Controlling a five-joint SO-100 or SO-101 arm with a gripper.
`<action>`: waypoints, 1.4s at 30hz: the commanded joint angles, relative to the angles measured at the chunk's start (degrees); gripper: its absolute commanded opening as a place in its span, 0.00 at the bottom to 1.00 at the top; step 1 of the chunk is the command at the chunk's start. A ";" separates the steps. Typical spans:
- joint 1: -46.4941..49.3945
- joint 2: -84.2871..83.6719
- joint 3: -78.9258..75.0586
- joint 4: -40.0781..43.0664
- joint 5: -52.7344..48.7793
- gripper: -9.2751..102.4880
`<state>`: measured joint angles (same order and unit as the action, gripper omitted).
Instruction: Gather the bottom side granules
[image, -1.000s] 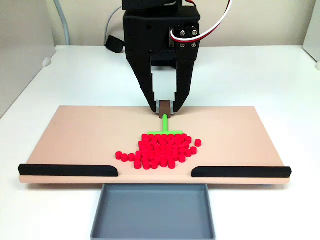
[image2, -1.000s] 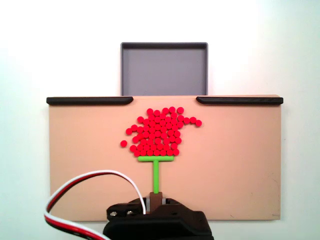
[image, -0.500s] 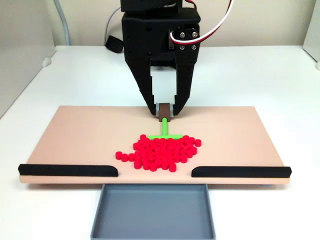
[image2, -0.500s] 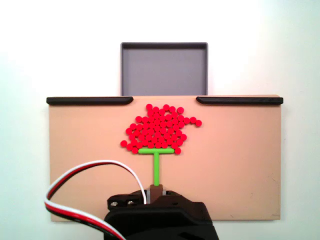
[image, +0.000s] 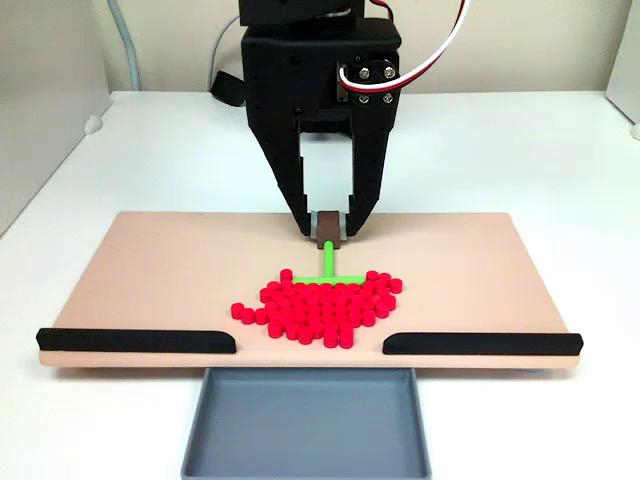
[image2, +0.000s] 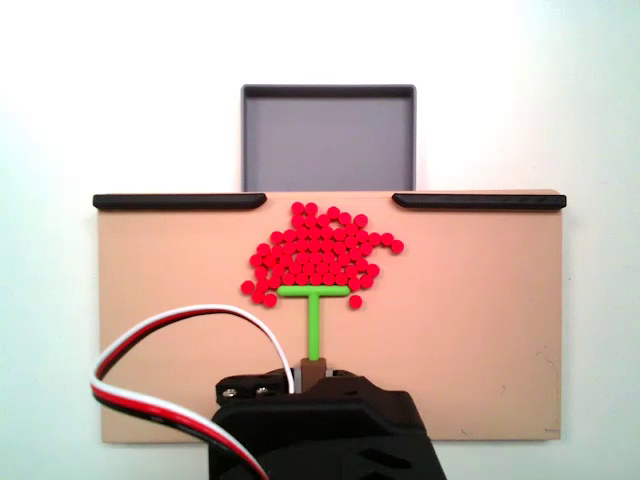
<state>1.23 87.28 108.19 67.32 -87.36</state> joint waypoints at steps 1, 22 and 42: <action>0.18 -1.41 -0.18 -0.53 0.53 0.08; -0.44 7.29 -0.18 1.58 1.67 0.08; 0.79 17.75 -0.18 13.18 0.00 0.08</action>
<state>1.41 102.04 109.16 78.84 -86.75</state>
